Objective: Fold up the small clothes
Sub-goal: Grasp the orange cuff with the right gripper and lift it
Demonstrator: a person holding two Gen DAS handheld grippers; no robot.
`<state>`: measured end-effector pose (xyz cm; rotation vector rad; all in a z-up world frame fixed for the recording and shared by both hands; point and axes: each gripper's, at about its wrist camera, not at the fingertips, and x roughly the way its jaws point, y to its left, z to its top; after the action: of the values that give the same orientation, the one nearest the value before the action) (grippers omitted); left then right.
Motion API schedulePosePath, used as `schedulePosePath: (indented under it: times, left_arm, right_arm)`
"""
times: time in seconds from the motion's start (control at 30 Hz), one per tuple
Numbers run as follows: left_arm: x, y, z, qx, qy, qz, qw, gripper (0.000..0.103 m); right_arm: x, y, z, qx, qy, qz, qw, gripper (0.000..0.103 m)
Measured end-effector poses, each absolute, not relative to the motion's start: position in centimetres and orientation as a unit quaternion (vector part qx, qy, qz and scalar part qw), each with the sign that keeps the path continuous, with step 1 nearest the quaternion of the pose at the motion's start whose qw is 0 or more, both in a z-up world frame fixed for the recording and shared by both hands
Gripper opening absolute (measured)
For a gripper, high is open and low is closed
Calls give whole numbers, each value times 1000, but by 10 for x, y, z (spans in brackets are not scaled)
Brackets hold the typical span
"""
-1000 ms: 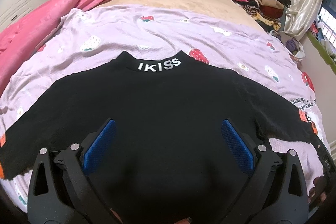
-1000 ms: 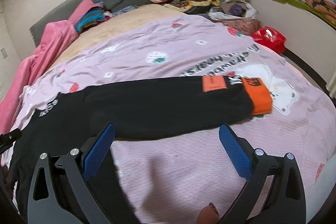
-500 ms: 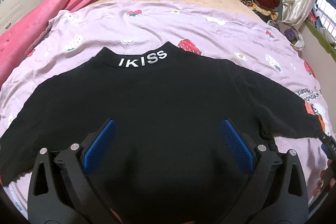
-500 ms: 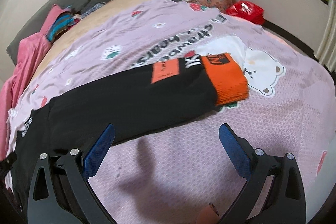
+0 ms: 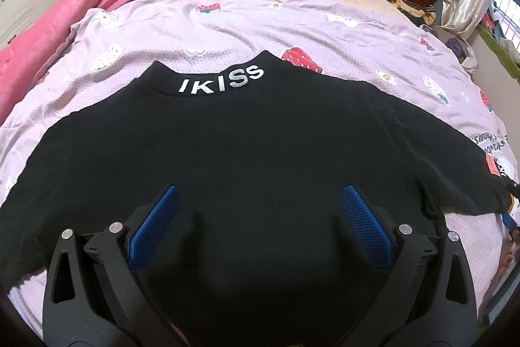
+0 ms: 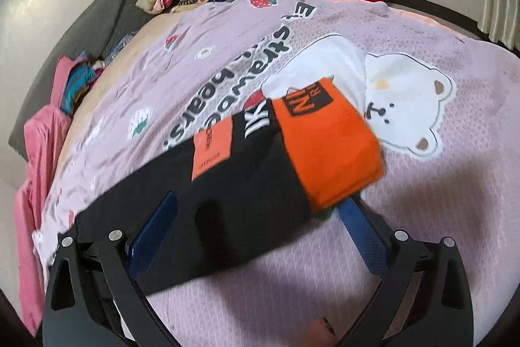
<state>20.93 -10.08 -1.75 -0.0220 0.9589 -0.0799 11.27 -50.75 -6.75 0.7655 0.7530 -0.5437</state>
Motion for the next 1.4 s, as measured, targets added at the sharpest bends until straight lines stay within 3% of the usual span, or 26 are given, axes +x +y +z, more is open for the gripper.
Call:
schedulePosePath:
  times: [0.07, 0.13, 0.17, 0.2, 0.23, 0.33, 0.37, 0.93, 1.4]
  left_arm:
    - [213, -101, -20, -14, 464, -39, 885, 94]
    - [218, -102, -22, -19, 470, -40, 882, 94]
    - [221, -102, -23, -20, 473, -43, 880, 94]
    - [222, -102, -24, -22, 475, -44, 879, 94]
    - [223, -102, -24, -24, 475, -45, 878, 94]
    - [221, -97, -17, -41, 469, -57, 881, 94]
    - [220, -97, -15, -45, 466, -60, 882, 94]
    - [198, -67, 41, -72, 425, -62, 900, 94]
    - [185, -5, 52, -116, 412, -45, 903, 94]
  right_arm:
    - [117, -514, -69, 370, 347, -258, 822, 96]
    - [117, -521, -69, 377, 335, -271, 820, 80]
    - [115, -525, -69, 386, 325, -271, 820, 77]
    - [114, -528, -68, 398, 313, -264, 821, 69]
    - [113, -530, -66, 403, 307, -262, 822, 54]
    - [112, -529, -59, 399, 295, -248, 832, 23]
    - [112, -528, -55, 396, 291, -239, 837, 19]
    - [131, -447, 31, 303, 249, -116, 913, 15]
    - [158, -364, 63, 242, 257, -46, 934, 15]
